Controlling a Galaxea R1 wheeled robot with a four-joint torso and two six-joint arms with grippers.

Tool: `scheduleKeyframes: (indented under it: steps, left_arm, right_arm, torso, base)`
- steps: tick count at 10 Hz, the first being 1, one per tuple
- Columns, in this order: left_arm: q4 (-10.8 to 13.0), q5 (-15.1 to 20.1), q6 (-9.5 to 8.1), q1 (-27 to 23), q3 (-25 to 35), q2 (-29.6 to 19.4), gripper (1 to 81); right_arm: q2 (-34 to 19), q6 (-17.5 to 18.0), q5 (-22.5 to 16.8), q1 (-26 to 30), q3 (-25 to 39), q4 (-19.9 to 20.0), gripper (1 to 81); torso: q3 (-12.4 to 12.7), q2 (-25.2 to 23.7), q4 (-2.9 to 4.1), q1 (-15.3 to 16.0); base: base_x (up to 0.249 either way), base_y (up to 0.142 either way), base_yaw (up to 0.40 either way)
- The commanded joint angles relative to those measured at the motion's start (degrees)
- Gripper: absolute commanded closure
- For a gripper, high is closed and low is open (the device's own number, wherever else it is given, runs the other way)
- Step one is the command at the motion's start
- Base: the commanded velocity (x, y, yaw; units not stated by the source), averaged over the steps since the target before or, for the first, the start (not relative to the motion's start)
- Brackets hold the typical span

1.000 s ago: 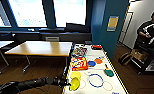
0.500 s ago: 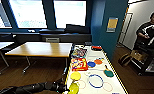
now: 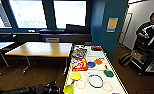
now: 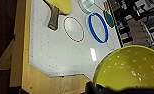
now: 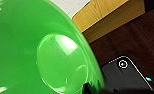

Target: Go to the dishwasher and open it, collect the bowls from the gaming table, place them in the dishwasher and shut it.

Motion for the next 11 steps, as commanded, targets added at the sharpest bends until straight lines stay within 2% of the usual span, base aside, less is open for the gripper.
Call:
scheduleKeyframes:
  steps: [1,3,5,11]
  left_arm:
    - [-0.21,-0.29,1.24,-4.35,3.79,-3.4,81.1]
    - [-0.21,-1.78,1.24,-3.12,4.33,-3.93,81.1]
    - [0.32,-1.87,1.24,-2.15,4.41,-3.93,81.1]
    - [2.52,-3.54,1.24,1.62,4.41,-4.02,81.1]
  right_arm:
    - [-2.18,-0.24,-3.25,4.68,2.09,-0.38,81.1]
    - [-1.74,-0.33,-3.25,4.42,1.74,-0.38,81.1]
    - [-1.48,-0.33,-3.25,4.42,1.56,-0.38,81.1]
    - [0.72,-0.33,-3.34,3.9,-0.19,-0.82,81.1]
  torso:
    - [0.0,0.0,0.0,0.0]
    - [0.0,0.0,0.0,0.0]
    - [0.0,0.0,0.0,0.0]
    - [0.02,-0.05,0.0,-0.09]
  base:
    - [0.0,0.0,0.0]
    - [0.0,0.0,0.0]
    - [0.0,0.0,0.0]
    - [-0.08,0.0,0.0]
